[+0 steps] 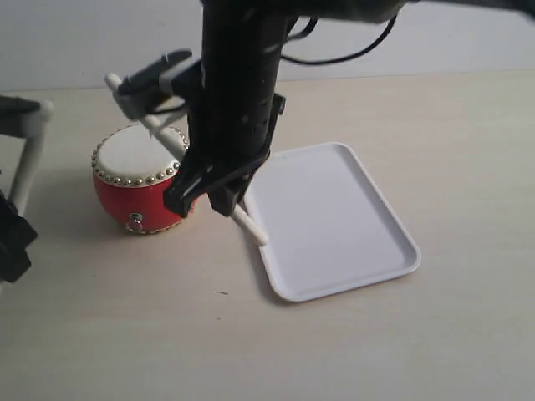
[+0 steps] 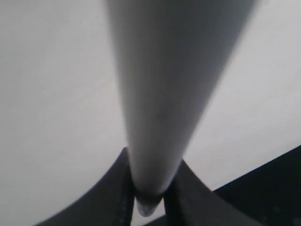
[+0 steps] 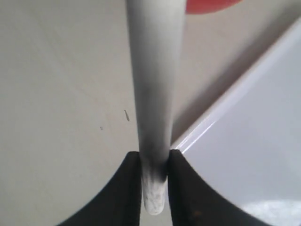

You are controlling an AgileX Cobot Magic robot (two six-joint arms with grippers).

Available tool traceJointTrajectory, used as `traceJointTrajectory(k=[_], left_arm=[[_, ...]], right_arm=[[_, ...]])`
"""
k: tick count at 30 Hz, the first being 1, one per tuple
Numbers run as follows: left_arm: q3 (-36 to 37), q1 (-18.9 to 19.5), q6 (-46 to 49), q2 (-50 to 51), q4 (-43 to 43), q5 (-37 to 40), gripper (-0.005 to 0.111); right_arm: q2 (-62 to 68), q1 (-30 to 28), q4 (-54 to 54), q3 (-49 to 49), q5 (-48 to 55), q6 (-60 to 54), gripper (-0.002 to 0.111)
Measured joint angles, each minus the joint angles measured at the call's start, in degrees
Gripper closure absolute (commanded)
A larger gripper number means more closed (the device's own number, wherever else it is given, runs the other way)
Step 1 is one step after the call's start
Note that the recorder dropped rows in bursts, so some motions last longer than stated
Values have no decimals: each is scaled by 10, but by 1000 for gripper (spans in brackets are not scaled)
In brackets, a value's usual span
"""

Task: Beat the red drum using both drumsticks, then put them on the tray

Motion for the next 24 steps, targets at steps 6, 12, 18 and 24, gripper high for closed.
traceJointTrajectory(k=[6, 12, 18, 24], left_arm=[[0, 0, -2, -139, 8, 5, 107], [0, 0, -4, -181, 12, 12, 107], [0, 0, -11, -157, 2, 11, 107], [0, 0, 2, -87, -49, -10, 107]], right_arm=[[100, 0, -1, -3, 1, 7, 108], [92, 0, -3, -17, -1, 24, 108], [-17, -7, -4, -22, -3, 26, 108], [-84, -87, 1, -24, -3, 44, 108]])
